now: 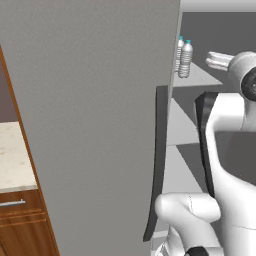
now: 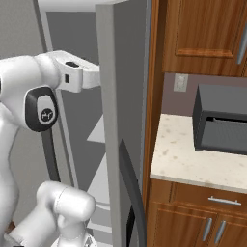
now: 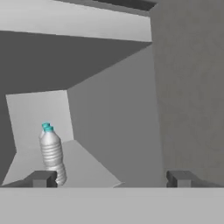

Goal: Take the bottled waters from the counter and place them in the freezer to freeze. Close the freezer door after placing the bottles.

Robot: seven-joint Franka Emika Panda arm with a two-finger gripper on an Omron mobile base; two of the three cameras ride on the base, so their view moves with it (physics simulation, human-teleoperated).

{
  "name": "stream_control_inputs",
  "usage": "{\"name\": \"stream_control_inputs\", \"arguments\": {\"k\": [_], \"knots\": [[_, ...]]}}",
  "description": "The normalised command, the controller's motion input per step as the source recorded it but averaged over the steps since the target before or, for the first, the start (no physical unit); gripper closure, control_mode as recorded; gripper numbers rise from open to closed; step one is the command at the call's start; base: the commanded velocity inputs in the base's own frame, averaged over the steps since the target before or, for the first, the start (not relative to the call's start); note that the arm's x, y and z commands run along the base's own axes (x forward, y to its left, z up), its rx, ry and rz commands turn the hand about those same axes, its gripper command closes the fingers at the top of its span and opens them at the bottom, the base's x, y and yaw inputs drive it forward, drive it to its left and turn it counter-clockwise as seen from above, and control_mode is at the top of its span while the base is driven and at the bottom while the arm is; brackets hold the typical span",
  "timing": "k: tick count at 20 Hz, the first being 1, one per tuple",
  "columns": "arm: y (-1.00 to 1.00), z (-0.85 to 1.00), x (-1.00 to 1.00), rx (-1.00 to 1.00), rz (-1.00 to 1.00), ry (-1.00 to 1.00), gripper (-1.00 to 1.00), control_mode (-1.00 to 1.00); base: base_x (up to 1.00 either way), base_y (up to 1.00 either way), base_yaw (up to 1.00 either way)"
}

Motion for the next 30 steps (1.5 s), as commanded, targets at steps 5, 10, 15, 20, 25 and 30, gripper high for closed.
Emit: {"name": "stream_control_inputs", "arguments": {"k": [5, 10, 15, 20, 25, 30], "knots": [[0.34, 0.04, -1.0, 0.03, 0.0, -0.01, -1.0, -1.0, 0.0, 0.0, 0.0], [0.5, 0.08, -1.0, 0.0, 0.04, 0.0, -1.0, -1.0, 0.0, 0.0, 0.0], [0.37, 0.0, -1.0, 0.0, 0.11, 0.0, -1.0, -1.0, 0.0, 0.0, 0.0], [0.43, 0.0, -0.71, -0.03, 0.23, 0.13, -1.0, -1.0, 0.0, 0.0, 0.0], [0.33, -0.17, -0.19, -0.02, 0.32, 0.31, -1.0, -1.0, 0.0, 0.0, 0.0], [0.32, -0.28, -0.16, 0.0, 0.31, 0.36, -1.0, -1.0, 0.0, 0.0, 0.0]]}}
